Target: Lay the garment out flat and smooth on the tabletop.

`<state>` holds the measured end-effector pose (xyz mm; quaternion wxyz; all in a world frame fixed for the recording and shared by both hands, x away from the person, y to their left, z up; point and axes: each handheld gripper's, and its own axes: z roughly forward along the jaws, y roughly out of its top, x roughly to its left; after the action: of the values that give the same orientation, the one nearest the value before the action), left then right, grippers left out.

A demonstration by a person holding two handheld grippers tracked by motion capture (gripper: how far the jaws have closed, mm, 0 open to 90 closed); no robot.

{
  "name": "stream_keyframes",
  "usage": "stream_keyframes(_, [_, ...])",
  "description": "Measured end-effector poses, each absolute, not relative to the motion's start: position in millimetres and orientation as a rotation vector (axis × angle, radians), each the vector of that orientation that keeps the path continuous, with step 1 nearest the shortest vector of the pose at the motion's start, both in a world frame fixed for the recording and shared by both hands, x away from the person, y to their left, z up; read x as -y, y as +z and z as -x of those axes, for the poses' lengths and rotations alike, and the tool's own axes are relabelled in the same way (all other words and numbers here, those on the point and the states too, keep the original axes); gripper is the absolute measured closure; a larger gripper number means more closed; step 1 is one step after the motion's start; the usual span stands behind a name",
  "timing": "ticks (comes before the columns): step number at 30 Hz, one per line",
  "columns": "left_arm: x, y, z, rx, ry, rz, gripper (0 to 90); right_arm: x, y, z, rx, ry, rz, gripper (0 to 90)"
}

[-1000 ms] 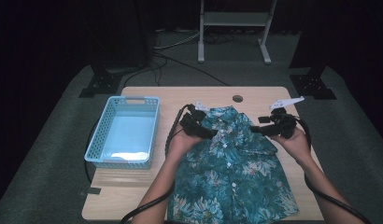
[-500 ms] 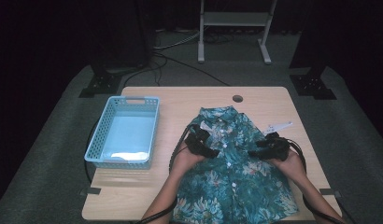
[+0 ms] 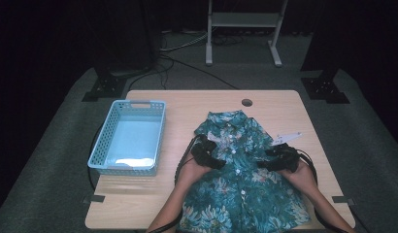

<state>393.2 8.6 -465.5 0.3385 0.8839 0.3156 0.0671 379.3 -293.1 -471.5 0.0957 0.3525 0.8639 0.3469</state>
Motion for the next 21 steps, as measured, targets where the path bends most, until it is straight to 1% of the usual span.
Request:
stream_keyframes(6, [-10.0,-467.3,-385.8,-0.804,0.198,-2.301,22.2,287.6,-472.7,-370.9,-2.556,0.965,-0.965,29.7])
stream_keyframes(12, [-15.3,-468.3,-377.7,-0.804,0.175,-2.278,21.5,286.3,-473.4,-362.4,-2.559,0.976,-0.953,29.5])
stream_keyframes(21, [-17.2,-469.7,-361.7,-0.774,0.2,-2.292,20.3,285.3,-474.3,-350.0,-2.567,0.992,-0.921,29.6])
